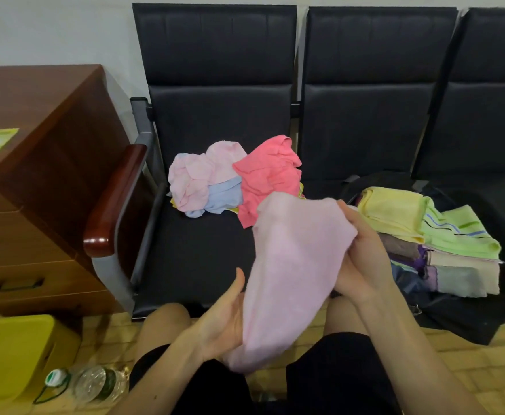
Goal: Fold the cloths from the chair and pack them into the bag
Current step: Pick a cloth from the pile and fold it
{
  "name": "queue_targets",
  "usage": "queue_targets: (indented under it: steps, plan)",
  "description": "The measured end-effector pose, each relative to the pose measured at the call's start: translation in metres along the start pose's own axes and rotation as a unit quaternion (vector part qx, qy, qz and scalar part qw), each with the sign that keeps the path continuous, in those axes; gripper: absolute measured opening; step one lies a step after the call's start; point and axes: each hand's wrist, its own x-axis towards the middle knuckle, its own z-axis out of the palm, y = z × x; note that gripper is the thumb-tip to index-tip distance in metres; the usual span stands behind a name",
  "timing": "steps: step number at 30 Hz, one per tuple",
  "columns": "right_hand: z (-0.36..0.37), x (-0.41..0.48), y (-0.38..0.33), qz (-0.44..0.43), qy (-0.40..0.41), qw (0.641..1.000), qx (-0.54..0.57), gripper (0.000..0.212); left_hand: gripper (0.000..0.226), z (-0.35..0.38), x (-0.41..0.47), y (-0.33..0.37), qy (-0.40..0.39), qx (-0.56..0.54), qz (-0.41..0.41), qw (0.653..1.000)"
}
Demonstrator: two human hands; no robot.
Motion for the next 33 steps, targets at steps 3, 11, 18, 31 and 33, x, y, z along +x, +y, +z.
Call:
queue_targets:
  steps: [3, 11, 18, 31, 33]
  plan:
    - [-0.009, 0.008, -0.002, 0.01, 0.027, 0.999, -0.026, 0.035, 0.062, -0.01, -0.005, -0.004, 0.008, 0.088, -0.008, 0.996]
    - [-0.038, 0.014, 0.008, 0.043, 0.061, 0.997, -0.028, 0.043, 0.075, 0.001, -0.036, 0.015, -0.043, 0.138, 0.067, 0.987]
    - [-0.058, -0.018, 0.07, 0.16, 0.012, 0.964, -0.211, 0.085, 0.03, 0.046, -0.035, 0.055, 0.141, 0.15, 0.156, 0.966]
    - [-0.038, 0.008, 0.048, 0.223, 0.088, 0.931, -0.275, 0.052, 0.022, 0.047, -0.054, 0.056, 0.108, 0.47, 0.212, 0.85]
    - [-0.038, 0.009, 0.048, 0.171, 0.084, 0.933, -0.306, 0.046, 0.024, 0.046, -0.059, 0.057, 0.095, 0.47, 0.232, 0.846]
